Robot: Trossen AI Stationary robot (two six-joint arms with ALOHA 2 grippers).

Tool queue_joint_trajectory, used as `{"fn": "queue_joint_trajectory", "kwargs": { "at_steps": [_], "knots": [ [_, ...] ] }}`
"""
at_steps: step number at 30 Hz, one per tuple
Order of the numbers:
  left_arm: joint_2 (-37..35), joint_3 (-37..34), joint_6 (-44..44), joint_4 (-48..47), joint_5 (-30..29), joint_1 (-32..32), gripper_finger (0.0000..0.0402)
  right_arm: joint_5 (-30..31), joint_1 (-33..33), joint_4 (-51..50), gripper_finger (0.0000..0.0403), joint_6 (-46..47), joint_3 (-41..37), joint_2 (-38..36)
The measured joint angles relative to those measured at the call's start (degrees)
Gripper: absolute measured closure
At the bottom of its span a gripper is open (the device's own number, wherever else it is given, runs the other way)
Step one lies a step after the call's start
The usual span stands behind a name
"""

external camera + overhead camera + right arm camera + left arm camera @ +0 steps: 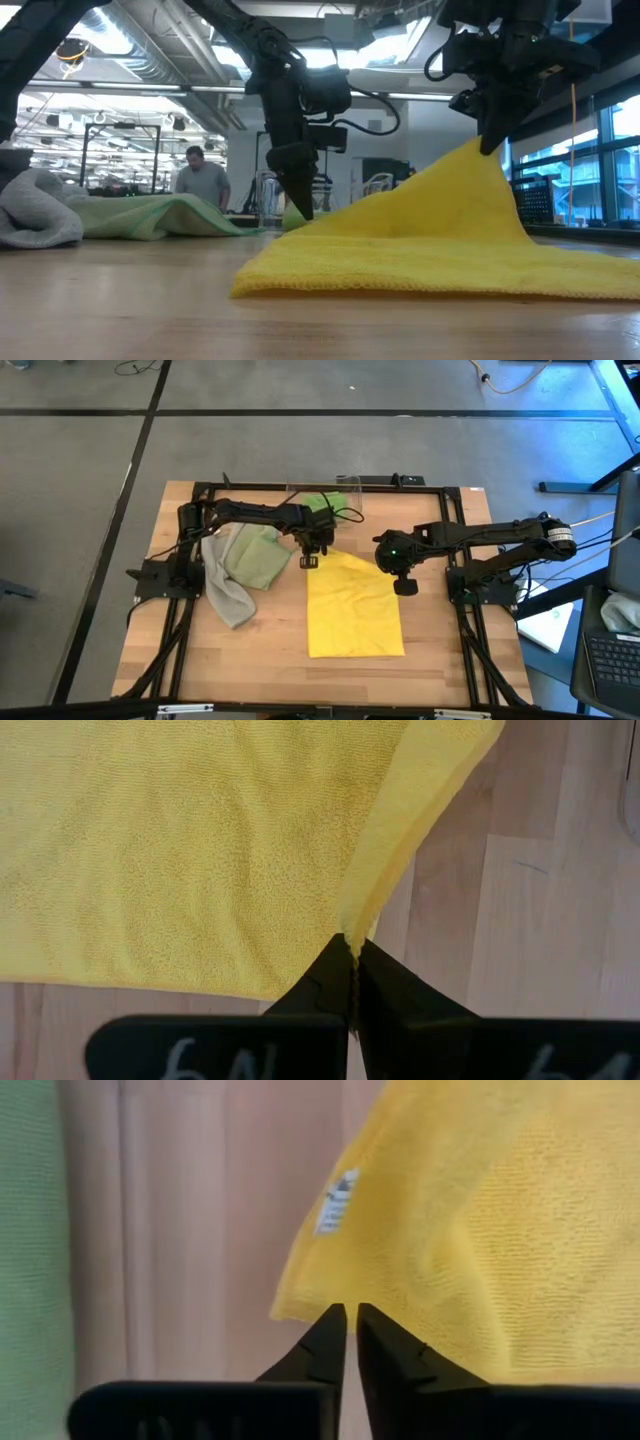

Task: Fold microfiber towels
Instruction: Fold the yellow microfiber cloth

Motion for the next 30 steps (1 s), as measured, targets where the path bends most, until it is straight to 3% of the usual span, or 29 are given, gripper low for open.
{"fn": "queue_joint_trajectory", "kwargs": {
  "at_steps": [5,9,11,19,30],
  "knots": [
    [-1.37,-0.01,3.23,3.64,-2.27,0.22,0.0335,0.00,0.01,0.00,0.0393,0.00,0.00,0.00],
    [-1.70,0.04,5.47,10.54,8.26,0.20,0.0300,0.00,0.02,-0.07,0.0393,0.02,0.00,0.04],
    [-1.14,0.15,5.99,11.60,10.66,0.12,0.0282,-0.02,0.02,-0.09,0.0393,0.16,0.00,0.04],
    [1.31,0.00,6.62,11.06,5.50,2.18,0.0206,-0.13,0.02,-0.13,0.0393,0.11,0.00,0.04],
    [1.33,0.00,6.55,6.42,4.10,2.86,0.0196,-0.52,0.02,-0.07,0.0393,0.00,0.00,0.04]
  ]
}}
